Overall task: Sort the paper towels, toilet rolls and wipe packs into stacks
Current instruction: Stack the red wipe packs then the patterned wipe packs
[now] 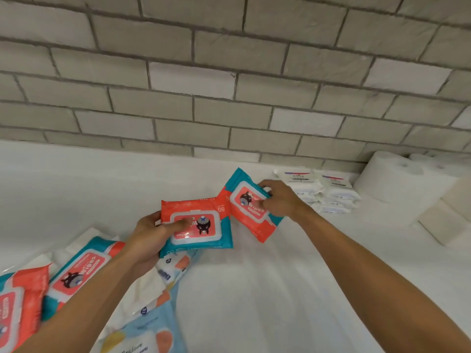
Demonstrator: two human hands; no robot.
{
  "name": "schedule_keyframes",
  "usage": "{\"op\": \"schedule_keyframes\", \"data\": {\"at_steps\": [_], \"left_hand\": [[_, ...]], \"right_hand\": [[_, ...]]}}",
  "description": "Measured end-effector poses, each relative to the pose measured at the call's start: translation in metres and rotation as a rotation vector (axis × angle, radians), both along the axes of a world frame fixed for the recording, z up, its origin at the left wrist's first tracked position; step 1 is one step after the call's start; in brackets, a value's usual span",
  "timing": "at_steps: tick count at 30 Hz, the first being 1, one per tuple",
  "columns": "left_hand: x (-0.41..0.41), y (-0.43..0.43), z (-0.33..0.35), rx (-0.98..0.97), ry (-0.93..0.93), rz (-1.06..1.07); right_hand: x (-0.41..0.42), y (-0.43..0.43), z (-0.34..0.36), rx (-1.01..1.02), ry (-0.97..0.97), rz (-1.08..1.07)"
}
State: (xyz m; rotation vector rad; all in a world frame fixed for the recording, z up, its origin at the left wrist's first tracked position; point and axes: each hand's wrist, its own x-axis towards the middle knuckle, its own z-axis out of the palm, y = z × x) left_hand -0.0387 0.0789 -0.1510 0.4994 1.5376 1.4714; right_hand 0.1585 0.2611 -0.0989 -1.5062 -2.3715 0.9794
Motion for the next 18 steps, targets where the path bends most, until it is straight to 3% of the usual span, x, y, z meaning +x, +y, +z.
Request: {"op": "schedule_keyframes", "data": {"at_steps": [18], "left_hand": [[-0.047,0.117,-0.003,-0.057,0.106,-0.043]], "right_hand": [[-0.067,0.132,-0.035,-0.039,-0.475,0.350]]}}
